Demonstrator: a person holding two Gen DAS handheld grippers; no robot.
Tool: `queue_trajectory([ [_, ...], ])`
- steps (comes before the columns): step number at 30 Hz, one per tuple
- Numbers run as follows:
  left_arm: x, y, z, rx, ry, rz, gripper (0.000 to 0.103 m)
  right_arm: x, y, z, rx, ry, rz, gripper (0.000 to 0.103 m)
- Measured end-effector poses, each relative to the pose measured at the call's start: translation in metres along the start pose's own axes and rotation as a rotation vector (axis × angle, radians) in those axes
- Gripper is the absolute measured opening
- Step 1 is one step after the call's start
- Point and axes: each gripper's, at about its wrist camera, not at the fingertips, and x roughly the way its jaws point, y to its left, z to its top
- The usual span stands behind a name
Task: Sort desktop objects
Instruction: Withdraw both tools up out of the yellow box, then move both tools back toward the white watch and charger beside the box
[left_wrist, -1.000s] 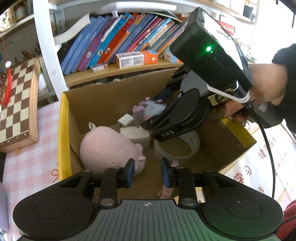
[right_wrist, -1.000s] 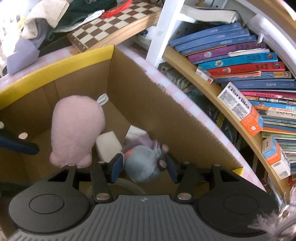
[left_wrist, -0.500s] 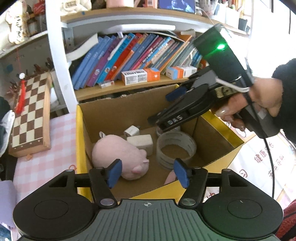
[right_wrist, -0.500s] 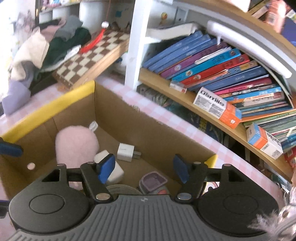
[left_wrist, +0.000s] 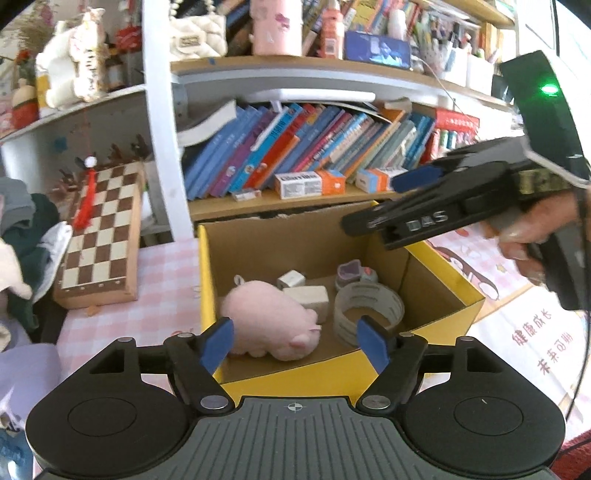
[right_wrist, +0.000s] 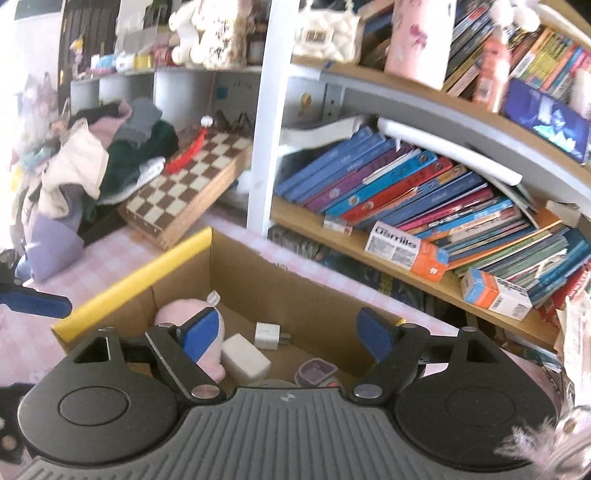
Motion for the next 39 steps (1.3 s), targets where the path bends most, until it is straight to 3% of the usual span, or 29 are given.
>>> queue_trajectory([
  [17, -0.047, 0.004, -0.035, -0.021, -0.034, 0.042, 0.083, -0.073, 0.043, -0.051, 0.080, -0.035, -0.106, 0.087],
  [27, -0.066, -0.003, -0.063, 0.002, 0.002, 0.048, 0.087, -0.101, 0.063, -0.100, 0.162, 0.037, -0.176, 0.092],
  [39, -0.075, -0.009, -0.090, 0.036, 0.061, 0.039, 0.089, -0.109, 0.091, -0.136, 0.181, 0.114, -0.184, 0.095],
])
